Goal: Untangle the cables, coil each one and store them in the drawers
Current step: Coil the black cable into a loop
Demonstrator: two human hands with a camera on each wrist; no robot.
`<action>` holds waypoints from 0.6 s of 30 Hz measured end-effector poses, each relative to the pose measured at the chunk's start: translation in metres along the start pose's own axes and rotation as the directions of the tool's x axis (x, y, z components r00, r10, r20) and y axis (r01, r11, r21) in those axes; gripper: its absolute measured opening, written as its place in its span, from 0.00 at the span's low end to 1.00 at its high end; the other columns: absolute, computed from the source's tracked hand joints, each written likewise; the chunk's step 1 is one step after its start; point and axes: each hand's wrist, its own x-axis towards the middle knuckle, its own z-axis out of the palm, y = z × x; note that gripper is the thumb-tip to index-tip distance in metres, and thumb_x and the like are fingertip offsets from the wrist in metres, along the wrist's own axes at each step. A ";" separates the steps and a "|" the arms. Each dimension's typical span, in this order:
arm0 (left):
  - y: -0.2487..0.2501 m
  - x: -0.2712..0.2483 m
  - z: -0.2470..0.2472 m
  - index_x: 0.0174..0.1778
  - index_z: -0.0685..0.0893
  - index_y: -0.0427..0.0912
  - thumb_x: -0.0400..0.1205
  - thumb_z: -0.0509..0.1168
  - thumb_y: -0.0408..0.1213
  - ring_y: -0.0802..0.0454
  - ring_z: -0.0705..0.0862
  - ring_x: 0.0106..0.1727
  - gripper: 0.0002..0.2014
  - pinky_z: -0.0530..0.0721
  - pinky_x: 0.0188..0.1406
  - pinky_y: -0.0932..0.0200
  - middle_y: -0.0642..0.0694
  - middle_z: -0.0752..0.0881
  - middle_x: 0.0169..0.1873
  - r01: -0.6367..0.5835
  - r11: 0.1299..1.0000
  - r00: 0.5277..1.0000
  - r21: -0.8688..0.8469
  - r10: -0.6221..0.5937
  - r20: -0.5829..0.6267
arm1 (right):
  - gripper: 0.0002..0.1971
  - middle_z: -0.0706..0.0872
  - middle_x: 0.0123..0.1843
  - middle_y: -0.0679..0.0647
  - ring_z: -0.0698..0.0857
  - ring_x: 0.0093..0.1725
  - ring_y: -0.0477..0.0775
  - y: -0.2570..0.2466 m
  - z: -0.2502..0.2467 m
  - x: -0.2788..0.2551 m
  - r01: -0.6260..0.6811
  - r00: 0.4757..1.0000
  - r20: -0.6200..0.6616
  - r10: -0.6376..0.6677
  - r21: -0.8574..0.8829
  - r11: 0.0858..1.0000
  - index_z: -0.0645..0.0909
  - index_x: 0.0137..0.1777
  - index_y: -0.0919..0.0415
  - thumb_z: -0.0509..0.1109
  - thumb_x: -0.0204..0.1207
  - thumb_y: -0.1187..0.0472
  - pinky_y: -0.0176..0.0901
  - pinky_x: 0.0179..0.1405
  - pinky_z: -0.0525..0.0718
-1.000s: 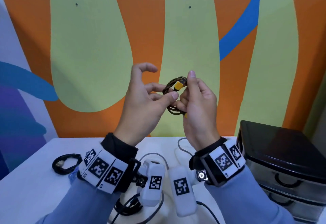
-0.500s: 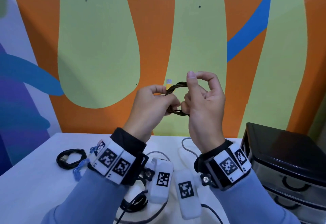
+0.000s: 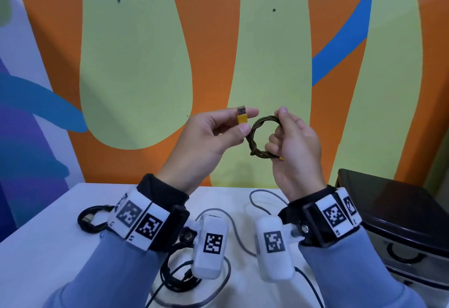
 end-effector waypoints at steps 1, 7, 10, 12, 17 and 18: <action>0.001 0.000 -0.003 0.65 0.93 0.45 0.86 0.74 0.30 0.54 0.86 0.52 0.13 0.87 0.69 0.48 0.39 0.93 0.51 -0.022 1.000 0.999 0.017 0.021 0.050 | 0.05 0.63 0.27 0.45 0.60 0.24 0.45 -0.001 -0.001 0.000 0.027 0.999 -0.020 -0.028 -0.053 0.998 0.81 0.53 0.60 0.69 0.90 0.59 0.34 0.19 0.63; 0.008 -0.004 -0.005 0.51 0.94 0.39 0.73 0.83 0.29 0.48 0.93 0.50 0.12 0.91 0.58 0.53 0.40 0.95 0.47 -0.081 0.997 0.997 0.010 0.080 0.015 | 0.08 0.65 0.25 0.47 0.63 0.26 0.48 -0.006 0.005 -0.009 0.142 0.990 0.029 -0.139 -0.254 0.957 0.82 0.52 0.58 0.71 0.89 0.54 0.38 0.22 0.66; 0.006 -0.005 -0.003 0.47 0.97 0.44 0.69 0.86 0.36 0.56 0.87 0.56 0.11 0.88 0.54 0.58 0.41 0.87 0.54 -0.119 0.985 0.993 0.122 0.119 0.009 | 0.11 0.73 0.23 0.43 0.72 0.23 0.43 -0.010 0.008 -0.014 0.191 0.980 0.101 -0.170 -0.269 0.944 0.83 0.51 0.62 0.71 0.88 0.54 0.37 0.23 0.68; 0.009 -0.006 -0.003 0.47 0.96 0.43 0.70 0.85 0.35 0.55 0.89 0.54 0.11 0.89 0.55 0.58 0.37 0.89 0.55 -0.085 0.991 0.996 0.105 0.083 0.020 | 0.11 0.73 0.23 0.45 0.72 0.21 0.42 -0.013 0.009 -0.016 0.197 0.975 0.144 -0.168 -0.223 0.955 0.82 0.50 0.64 0.71 0.88 0.56 0.35 0.20 0.67; 0.006 0.000 0.002 0.57 0.80 0.41 0.75 0.83 0.26 0.47 0.88 0.32 0.21 0.95 0.43 0.42 0.48 0.89 0.35 0.040 0.992 0.984 0.120 -0.018 -0.180 | 0.12 0.64 0.25 0.50 0.58 0.23 0.48 -0.009 0.013 -0.021 0.281 0.940 0.252 -0.229 -0.193 0.940 0.82 0.42 0.65 0.72 0.88 0.61 0.37 0.22 0.60; 0.003 0.001 0.003 0.57 0.82 0.44 0.75 0.81 0.28 0.47 0.88 0.31 0.19 0.95 0.44 0.38 0.49 0.90 0.34 0.042 0.981 0.976 0.190 0.001 -0.216 | 0.12 0.65 0.24 0.48 0.59 0.22 0.48 -0.006 0.014 -0.022 0.321 0.925 0.280 -0.255 -0.219 0.922 0.82 0.43 0.66 0.72 0.87 0.62 0.38 0.23 0.60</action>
